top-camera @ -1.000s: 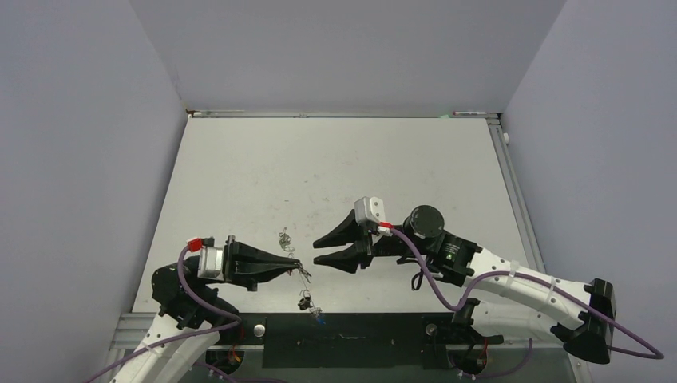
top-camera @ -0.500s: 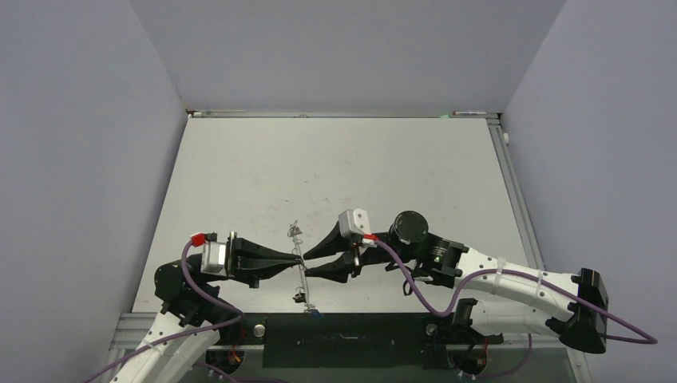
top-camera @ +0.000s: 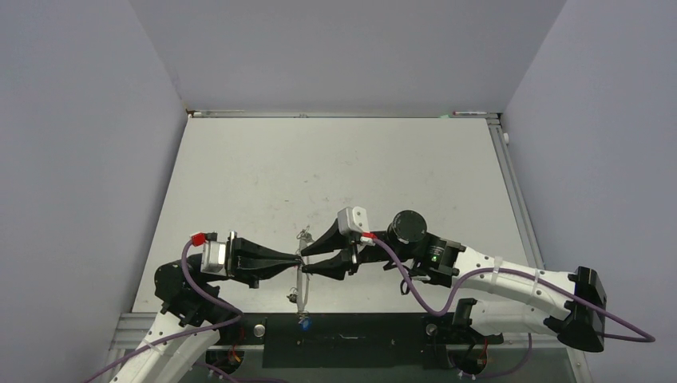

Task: Put the keys on the keyring

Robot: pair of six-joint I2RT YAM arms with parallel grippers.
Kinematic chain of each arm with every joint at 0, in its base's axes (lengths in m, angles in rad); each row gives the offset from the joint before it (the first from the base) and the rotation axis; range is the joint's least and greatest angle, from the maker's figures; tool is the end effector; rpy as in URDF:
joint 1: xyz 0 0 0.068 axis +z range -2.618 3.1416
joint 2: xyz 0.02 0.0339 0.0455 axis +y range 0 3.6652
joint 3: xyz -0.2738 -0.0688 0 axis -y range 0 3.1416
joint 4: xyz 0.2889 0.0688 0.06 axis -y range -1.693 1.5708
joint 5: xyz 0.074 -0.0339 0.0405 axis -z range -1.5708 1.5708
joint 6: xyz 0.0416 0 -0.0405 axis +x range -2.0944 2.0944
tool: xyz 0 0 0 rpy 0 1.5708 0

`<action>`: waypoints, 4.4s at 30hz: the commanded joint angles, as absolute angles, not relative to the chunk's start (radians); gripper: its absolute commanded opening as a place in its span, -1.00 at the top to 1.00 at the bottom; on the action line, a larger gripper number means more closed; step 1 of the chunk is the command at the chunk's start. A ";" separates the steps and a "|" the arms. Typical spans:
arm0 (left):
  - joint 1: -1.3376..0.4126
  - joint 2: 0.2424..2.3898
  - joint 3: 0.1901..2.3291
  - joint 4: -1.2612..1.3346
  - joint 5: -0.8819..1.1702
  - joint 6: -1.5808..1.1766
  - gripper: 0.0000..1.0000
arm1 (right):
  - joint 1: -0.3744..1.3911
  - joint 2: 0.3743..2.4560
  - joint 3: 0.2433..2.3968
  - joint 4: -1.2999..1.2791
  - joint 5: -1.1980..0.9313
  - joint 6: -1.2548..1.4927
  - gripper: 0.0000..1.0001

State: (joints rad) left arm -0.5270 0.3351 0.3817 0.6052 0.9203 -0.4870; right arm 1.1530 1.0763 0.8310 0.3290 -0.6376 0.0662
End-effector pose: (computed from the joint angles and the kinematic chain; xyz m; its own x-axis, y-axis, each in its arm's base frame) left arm 0.0923 -0.0920 0.3371 0.0649 -0.3657 -0.9285 0.9978 0.0386 0.0546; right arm 0.0958 0.2769 0.3515 -0.0307 0.0619 -0.9976 -0.9752 -0.2207 0.0163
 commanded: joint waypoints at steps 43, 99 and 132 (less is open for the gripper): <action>-0.515 0.296 0.386 0.625 0.876 -0.472 0.70 | 1.158 1.120 0.949 0.302 -0.654 -0.006 0.90; -0.774 0.509 0.565 -0.086 0.826 0.074 0.40 | 1.285 1.427 1.533 -0.881 -0.301 -0.179 0.90; -0.775 0.507 0.551 -0.100 0.764 0.081 0.30 | 1.287 1.374 1.517 -0.842 -0.308 -0.178 0.90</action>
